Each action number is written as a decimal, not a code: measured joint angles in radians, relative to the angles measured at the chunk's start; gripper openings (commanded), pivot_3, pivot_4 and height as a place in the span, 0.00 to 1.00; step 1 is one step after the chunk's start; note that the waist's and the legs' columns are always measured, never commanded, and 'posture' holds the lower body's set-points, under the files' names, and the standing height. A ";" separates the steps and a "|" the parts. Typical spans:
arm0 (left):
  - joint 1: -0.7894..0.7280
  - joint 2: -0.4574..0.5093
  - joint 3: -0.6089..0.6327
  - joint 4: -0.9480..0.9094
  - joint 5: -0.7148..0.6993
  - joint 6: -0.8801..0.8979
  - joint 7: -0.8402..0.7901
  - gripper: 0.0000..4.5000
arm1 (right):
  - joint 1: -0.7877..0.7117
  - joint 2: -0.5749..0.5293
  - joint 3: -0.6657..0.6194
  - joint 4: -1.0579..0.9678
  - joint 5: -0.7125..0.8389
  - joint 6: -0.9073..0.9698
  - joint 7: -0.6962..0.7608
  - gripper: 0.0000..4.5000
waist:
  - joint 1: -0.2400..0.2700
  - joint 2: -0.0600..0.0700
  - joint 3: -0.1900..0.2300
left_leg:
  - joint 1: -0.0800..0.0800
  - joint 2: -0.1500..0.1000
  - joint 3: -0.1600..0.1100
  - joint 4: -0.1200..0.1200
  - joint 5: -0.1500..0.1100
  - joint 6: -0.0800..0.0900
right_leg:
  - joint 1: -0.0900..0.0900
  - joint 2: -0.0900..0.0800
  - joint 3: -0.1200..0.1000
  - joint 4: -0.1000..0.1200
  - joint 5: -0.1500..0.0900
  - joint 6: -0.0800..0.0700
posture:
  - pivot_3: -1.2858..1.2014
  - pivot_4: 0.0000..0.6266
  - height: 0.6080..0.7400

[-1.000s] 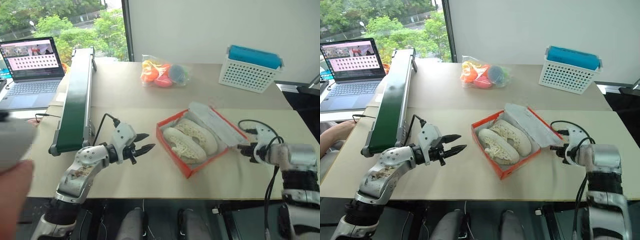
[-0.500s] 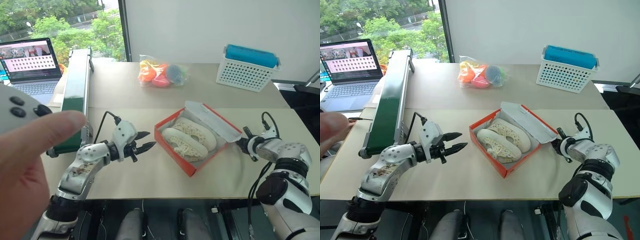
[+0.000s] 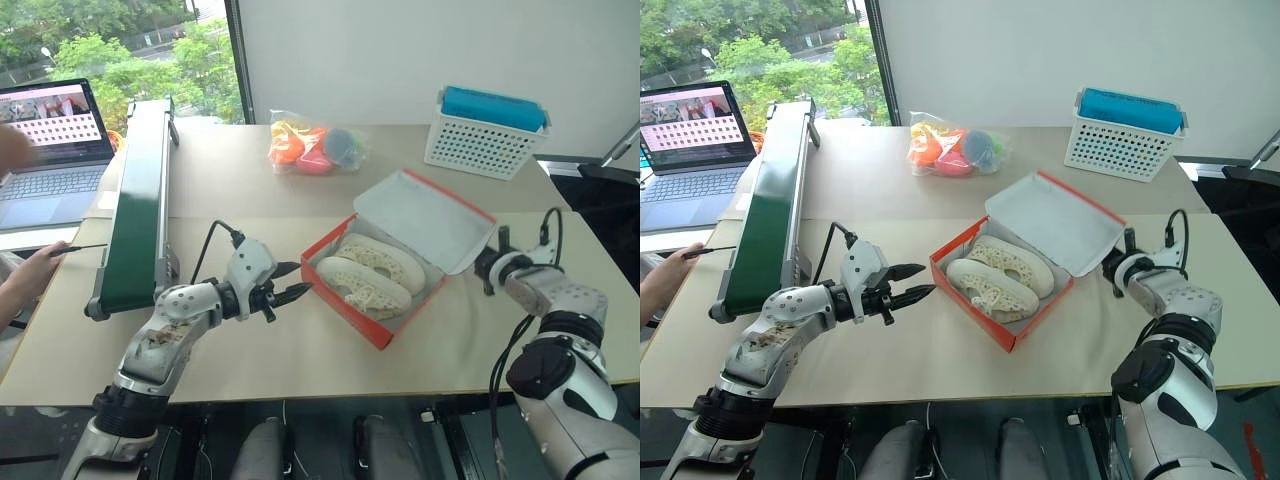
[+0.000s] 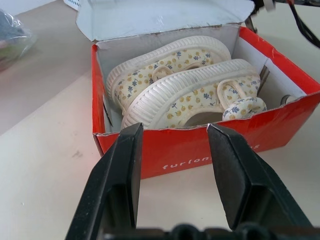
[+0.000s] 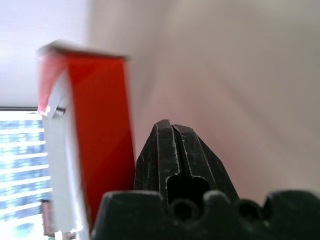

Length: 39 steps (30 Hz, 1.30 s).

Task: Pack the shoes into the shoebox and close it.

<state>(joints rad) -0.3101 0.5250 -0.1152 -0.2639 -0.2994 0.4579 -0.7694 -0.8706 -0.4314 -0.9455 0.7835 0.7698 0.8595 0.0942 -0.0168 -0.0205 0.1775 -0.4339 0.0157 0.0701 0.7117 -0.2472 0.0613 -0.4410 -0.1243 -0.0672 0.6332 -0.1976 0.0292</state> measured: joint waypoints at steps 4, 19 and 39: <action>-0.011 -0.001 -0.006 0.009 0.002 -0.001 -0.006 0.48 | 0.023 0.054 0.127 -0.360 0.130 0.072 0.186 0.01 | 0.000 0.004 0.002 | 0.000 0.000 0.000 0.000 0.000 0.000 | -0.001 0.000 0.000 0.001 0.000 0.000 | 0.52 0.24 0.69; -0.024 -0.005 -0.006 0.018 0.008 -0.002 0.003 0.48 | 0.308 -0.265 0.932 -1.020 0.009 0.170 0.620 0.01 | 0.006 0.004 0.002 | 0.003 0.000 0.000 0.000 0.000 0.000 | 0.001 -0.001 0.000 0.001 0.000 0.000 | 0.52 0.24 0.69; -0.004 -0.004 0.009 0.003 0.008 0.000 0.028 0.48 | 0.136 -0.163 1.300 -0.751 -0.419 0.065 0.653 0.01 | 0.014 -0.002 -0.005 | 0.011 0.001 0.000 0.000 0.000 0.000 | 0.009 -0.001 -0.001 0.000 -0.001 0.001 | 0.52 0.24 0.69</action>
<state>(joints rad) -0.3142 0.5215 -0.1058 -0.2608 -0.2913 0.4575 -0.7409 -0.7346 -0.5945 0.3543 0.0326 0.3511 0.9242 0.7472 -0.0026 -0.0228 0.1726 -0.4228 0.0163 0.0698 0.7116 -0.2475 0.0612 -0.4321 -0.1251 -0.0681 0.6327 -0.1983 0.0298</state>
